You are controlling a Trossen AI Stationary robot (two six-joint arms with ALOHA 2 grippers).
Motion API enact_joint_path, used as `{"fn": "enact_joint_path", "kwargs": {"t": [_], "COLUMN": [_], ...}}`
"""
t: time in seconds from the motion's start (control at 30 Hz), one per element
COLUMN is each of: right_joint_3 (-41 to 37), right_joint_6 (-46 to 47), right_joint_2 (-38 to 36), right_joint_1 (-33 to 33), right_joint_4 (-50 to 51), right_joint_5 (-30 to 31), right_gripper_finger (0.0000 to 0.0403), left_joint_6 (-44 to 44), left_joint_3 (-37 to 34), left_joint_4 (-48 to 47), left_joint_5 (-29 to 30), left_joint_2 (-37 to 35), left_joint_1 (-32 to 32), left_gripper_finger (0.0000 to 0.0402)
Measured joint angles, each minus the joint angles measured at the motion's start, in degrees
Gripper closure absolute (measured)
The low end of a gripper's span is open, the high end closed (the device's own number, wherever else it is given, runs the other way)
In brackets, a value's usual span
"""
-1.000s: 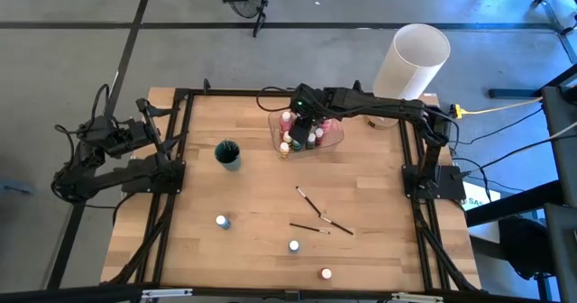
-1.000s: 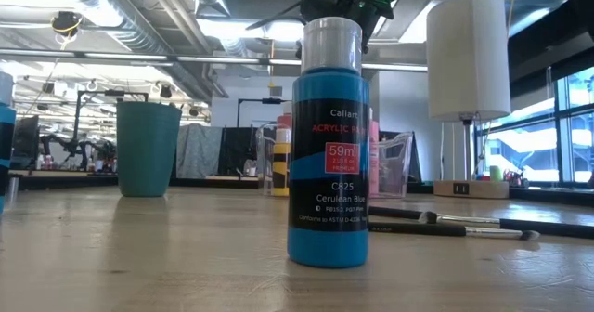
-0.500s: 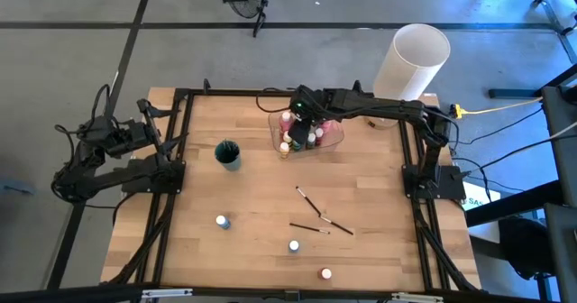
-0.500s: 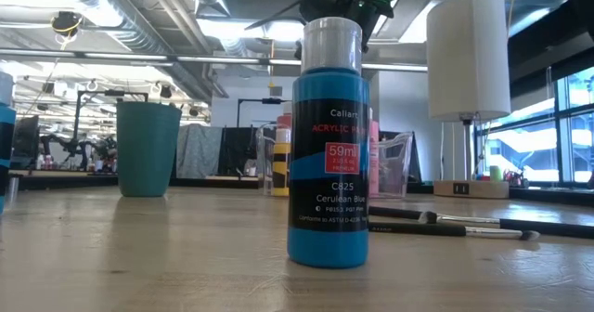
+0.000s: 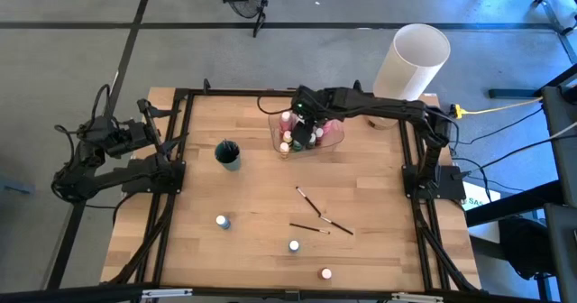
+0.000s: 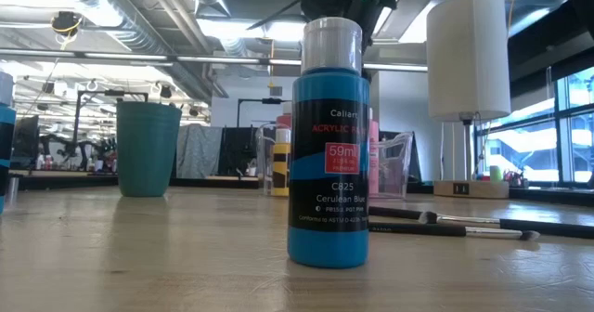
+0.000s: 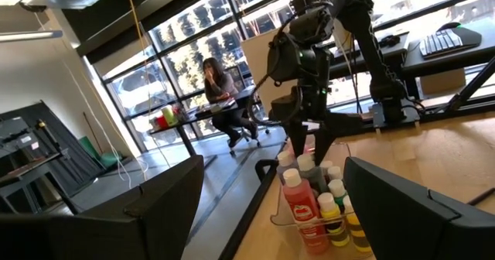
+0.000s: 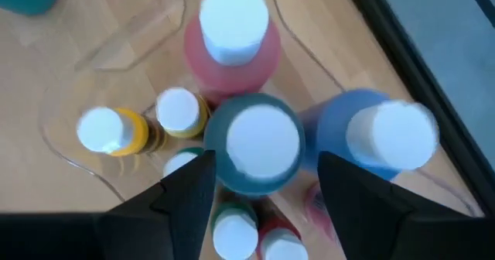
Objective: Pick & Place Paint Supplies
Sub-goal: Put the gray paint bottle into the transparent bin, then put the black paint brush into the green cup
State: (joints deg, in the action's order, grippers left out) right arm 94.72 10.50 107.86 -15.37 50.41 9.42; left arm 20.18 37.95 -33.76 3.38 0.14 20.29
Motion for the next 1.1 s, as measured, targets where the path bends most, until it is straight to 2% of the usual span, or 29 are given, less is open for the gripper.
{"fn": "enact_joint_path", "kwargs": {"t": [0.53, 0.73, 0.83, 1.0, 1.1], "right_joint_3": [7.8, 13.03, 15.72, 16.41, 16.02], "right_joint_6": [2.14, 2.14, 2.16, 2.14, 2.94], "right_joint_2": [-0.18, -0.2, -0.2, -0.27, -0.27], "right_joint_1": [0.51, 2.61, 4.21, 7.72, 10.47], "right_joint_4": [9.82, 17.02, 22.15, 28.66, 31.5], "right_joint_5": [1.37, 0.79, -2.26, -14.01, -16.08], "right_gripper_finger": [0.0173, 0.0174, 0.0174, 0.0174, 0.0174], "left_joint_6": [0.0, 0.02, 0.02, 0.0, 0.0], "left_joint_3": [0.0, 0.0, 0.0, 0.0, 0.0], "left_joint_4": [-0.11, -0.2, -0.17, -0.17, -0.17], "left_joint_5": [-0.01, 0.0, -0.02, -0.01, -0.01], "left_joint_2": [-0.02, -0.02, 0.0, -0.02, -0.02], "left_joint_1": [0.0, 0.0, 0.0, 0.0, 0.0], "left_gripper_finger": [0.0093, 0.0093, 0.0093, 0.0093, 0.0093]}}
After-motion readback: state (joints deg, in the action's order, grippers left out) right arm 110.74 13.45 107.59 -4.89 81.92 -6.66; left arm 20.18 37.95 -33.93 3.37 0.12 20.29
